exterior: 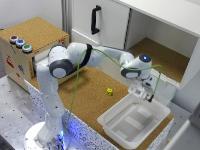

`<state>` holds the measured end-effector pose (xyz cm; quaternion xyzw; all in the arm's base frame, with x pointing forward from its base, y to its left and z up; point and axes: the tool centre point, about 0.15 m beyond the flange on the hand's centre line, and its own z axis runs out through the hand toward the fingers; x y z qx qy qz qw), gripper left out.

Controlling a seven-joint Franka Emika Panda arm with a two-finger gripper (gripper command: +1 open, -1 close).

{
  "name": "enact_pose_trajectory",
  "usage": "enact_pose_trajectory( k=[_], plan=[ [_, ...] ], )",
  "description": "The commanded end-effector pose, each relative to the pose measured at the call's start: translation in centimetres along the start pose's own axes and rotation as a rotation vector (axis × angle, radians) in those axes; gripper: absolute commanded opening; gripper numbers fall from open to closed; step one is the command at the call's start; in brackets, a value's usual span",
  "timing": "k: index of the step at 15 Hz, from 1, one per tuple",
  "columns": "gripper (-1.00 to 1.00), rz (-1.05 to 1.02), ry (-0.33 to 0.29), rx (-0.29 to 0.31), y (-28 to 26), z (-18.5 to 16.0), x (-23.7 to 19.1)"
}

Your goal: Put the pink block inside the right cabinet

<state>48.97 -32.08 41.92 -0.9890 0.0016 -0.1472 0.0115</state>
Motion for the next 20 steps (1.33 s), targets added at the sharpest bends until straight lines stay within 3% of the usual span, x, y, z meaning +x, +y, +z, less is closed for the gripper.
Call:
enact_pose_trajectory(
  k=[1, 5, 10, 13, 20],
  plan=[
    [-1.00, 0.086, 0.029, -0.036, -4.5, -4.5, 8.3],
    [-1.00, 0.106, 0.075, -0.098, -5.8, -5.1, 13.4],
    [-1.00, 0.172, 0.068, -0.176, -3.9, -2.8, 18.5],
    [-1.00, 0.193, 0.109, -0.212, -2.4, -2.1, 20.5],
    [-1.00, 0.133, -0.008, -0.221, -1.9, 0.5, 20.8]
  ],
)
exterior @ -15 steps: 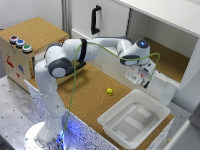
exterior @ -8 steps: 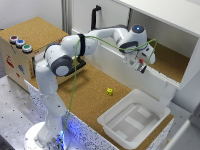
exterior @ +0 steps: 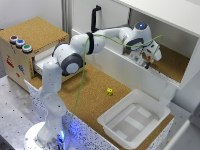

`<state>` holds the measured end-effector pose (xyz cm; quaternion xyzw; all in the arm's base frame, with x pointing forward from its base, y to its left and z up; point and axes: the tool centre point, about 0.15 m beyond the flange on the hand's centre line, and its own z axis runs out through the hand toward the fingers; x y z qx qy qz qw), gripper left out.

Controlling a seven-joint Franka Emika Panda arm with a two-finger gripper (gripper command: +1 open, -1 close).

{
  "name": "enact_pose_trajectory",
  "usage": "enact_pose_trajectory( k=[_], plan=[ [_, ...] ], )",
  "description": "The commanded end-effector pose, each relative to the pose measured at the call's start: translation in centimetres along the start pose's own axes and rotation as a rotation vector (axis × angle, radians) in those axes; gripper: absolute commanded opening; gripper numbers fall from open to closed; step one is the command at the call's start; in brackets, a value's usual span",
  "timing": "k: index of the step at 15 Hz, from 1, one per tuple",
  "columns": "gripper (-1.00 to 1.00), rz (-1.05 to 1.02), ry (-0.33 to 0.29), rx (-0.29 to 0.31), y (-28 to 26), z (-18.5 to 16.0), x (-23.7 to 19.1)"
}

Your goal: Put the pink block inside the right cabinet

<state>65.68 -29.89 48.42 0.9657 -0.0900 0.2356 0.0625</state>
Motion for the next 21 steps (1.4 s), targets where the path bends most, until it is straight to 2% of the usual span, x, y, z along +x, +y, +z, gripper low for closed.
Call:
enact_pose_trajectory(
  k=[1, 3, 4, 8, 13, 17, 21],
  plan=[
    [-1.00, -0.039, -0.196, -0.050, -0.3, 2.4, 2.4],
    [-1.00, -0.026, -0.205, -0.024, 0.1, 2.4, 2.3],
    [1.00, -0.018, -0.194, -0.011, 0.2, 2.1, 2.2],
    [1.00, 0.013, -0.141, 0.026, 0.7, 0.5, 1.5],
    [1.00, 0.004, -0.062, 0.088, 1.0, -4.6, -1.8],
    [1.00, -0.016, -0.112, 0.124, 0.3, -6.3, -8.5],
    [1.00, 0.024, -0.176, 0.104, -1.1, -7.8, -16.2]
  ],
)
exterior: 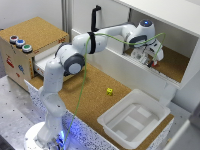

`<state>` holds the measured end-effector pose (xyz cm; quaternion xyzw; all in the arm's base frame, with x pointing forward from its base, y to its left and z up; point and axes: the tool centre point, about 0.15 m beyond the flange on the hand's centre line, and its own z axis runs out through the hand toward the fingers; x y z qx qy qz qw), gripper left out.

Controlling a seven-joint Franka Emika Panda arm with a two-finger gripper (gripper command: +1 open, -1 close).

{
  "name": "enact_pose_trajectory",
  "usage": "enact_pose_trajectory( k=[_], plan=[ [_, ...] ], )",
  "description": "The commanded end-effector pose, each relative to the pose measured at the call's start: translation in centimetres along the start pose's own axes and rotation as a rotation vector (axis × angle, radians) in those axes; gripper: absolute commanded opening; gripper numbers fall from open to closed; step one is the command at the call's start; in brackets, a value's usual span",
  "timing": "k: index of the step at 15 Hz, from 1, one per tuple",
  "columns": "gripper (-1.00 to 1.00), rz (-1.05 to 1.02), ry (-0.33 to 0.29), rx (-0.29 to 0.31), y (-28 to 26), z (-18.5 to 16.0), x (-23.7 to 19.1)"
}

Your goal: Put the pink block inside the right cabinet

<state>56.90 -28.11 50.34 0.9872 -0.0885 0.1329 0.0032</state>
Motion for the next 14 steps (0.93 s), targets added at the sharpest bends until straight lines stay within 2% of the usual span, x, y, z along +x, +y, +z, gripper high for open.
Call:
enact_pose_trajectory(
  k=[1, 5, 9, 14],
  plan=[
    [1.00, 0.013, 0.014, 0.000, -1.9, 0.3, -11.7],
    [1.00, 0.020, -0.063, -0.023, -4.4, 1.3, -18.9],
    [1.00, -0.078, -0.182, -0.046, -8.1, 5.4, -25.8],
    [1.00, -0.347, -0.209, -0.022, -11.5, 11.7, -30.0]
  ],
)
